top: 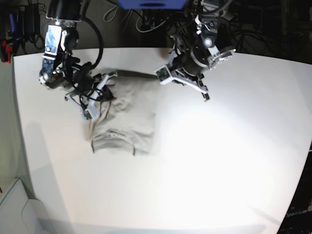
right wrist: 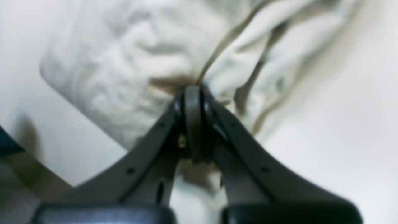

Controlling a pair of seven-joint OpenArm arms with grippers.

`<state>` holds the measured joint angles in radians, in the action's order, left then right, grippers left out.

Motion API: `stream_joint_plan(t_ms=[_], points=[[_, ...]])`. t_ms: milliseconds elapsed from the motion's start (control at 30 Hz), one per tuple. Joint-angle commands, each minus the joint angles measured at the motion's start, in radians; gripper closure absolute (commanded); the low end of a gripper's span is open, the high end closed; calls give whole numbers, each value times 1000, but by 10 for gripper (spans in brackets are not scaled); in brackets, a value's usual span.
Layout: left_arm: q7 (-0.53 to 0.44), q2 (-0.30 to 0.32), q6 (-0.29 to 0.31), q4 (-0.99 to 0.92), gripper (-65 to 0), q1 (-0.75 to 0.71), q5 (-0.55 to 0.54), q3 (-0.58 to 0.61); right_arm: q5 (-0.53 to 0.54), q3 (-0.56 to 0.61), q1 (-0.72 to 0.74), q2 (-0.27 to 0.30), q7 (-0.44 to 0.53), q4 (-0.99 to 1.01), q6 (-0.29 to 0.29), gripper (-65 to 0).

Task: Layout the t-shirt on the table in an organized manner, then fold the t-shirt properly

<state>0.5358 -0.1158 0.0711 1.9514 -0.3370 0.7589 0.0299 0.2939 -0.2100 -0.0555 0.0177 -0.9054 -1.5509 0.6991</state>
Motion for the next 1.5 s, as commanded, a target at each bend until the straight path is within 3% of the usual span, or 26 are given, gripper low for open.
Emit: stream_joint_plan(t_ms=[0, 267, 733, 833, 1033, 1333, 1467], points=[[-10, 3, -4, 18, -8, 2, -9, 5, -9, 2, 9, 3, -7, 20, -1, 0], [-9, 17, -3, 18, -8, -1, -9, -25, -9, -4, -11, 24, 38, 42, -1, 0], [-9, 9, -11, 64, -8, -50, -16, -34, -9, -6, -89, 34, 36, -293, -1, 0], [-9, -23, -11, 67, -8, -55, -22, -72, -9, -6, -114, 34, 35, -356, -1, 0], [-10, -41, -3, 75, 0, -67, -151, -209, -9, -7, -189, 34, 35, -409, -1, 0], [-21, -41, -3, 76, 0, -230, -306, -233, -9, -55, -277, 32, 36, -431, -1, 0], [-46, -40, -3, 76, 0, -291, -325, -235, -9, -82, -332, 32, 36, -454, -1, 0]])
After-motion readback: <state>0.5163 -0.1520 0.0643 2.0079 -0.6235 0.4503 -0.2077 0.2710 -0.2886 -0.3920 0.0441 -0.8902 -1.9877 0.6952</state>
